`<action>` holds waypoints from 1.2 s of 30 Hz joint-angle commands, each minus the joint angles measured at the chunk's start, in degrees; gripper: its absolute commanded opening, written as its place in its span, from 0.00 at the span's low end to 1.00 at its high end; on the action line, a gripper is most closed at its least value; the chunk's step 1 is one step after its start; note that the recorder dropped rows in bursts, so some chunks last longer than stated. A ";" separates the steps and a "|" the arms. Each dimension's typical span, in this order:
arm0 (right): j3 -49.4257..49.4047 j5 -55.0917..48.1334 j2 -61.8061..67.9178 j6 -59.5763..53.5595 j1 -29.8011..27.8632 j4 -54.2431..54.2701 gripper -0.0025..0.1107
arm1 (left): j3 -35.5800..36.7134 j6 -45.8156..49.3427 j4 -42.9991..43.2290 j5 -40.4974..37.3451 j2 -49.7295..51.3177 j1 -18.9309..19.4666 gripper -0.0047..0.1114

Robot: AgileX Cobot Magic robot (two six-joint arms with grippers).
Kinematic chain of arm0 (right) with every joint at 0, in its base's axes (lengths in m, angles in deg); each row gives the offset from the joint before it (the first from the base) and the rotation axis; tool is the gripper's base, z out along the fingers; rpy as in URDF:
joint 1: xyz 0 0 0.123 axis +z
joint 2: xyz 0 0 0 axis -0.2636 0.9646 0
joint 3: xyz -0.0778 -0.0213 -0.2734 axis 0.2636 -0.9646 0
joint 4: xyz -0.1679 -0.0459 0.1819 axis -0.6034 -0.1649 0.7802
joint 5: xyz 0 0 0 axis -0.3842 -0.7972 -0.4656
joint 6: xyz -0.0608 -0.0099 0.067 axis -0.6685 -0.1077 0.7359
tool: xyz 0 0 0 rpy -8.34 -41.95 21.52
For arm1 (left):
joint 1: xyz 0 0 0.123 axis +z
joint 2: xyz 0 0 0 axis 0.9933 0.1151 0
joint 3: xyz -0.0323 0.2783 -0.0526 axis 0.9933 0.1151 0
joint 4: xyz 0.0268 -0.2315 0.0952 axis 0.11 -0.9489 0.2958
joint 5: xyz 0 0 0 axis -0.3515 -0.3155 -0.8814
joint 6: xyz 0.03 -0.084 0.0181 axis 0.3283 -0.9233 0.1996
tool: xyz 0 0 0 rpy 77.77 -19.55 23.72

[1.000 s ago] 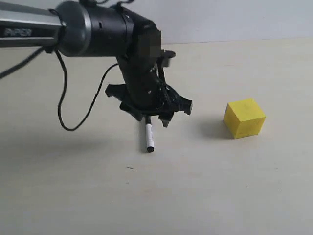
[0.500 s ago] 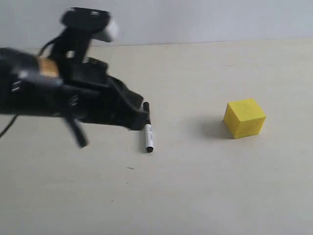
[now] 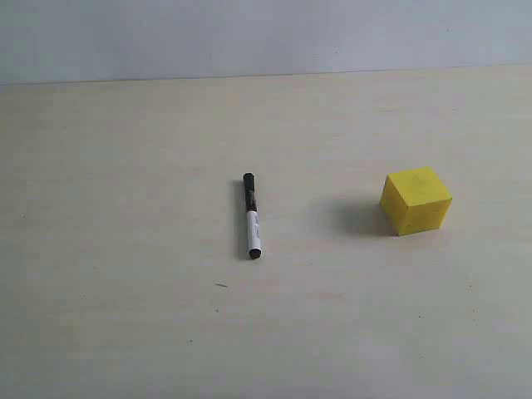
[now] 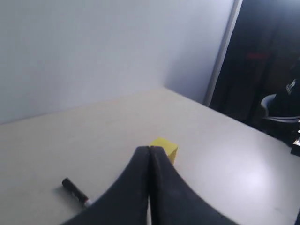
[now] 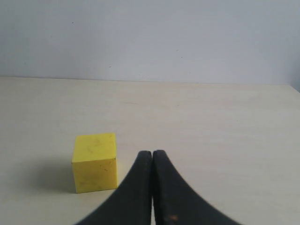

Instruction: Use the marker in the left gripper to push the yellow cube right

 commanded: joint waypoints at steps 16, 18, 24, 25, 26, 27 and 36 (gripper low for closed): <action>-0.26 0.44 -0.38 -0.08 -0.29 -0.10 0.02 | 0.48 -0.53 0.58 -1.66 -13.03 0.07 0.04; -0.26 0.44 -0.38 -0.08 -0.29 -0.10 0.02 | 0.48 -0.53 0.58 -1.66 -13.03 0.07 0.04; -0.26 0.44 -0.38 -0.08 -0.29 -0.10 0.02 | 0.48 -0.53 0.58 -1.79 -14.32 6.55 0.04; -0.26 0.44 -0.38 -0.08 -0.29 -0.10 0.02 | 0.48 -0.53 0.58 -1.88 -14.88 10.14 0.04; -0.26 0.44 -0.38 -0.08 -0.29 -0.10 0.02 | 0.48 -0.53 0.58 -1.88 -15.17 11.54 0.04; -0.26 0.44 -0.38 -0.08 -0.29 -0.10 0.02 | 0.48 -0.53 0.58 -2.01 -15.82 15.12 0.04; -0.26 0.44 -0.38 -0.08 -0.29 -0.10 0.02 | 0.48 -0.53 0.58 -2.57 -18.12 26.86 0.04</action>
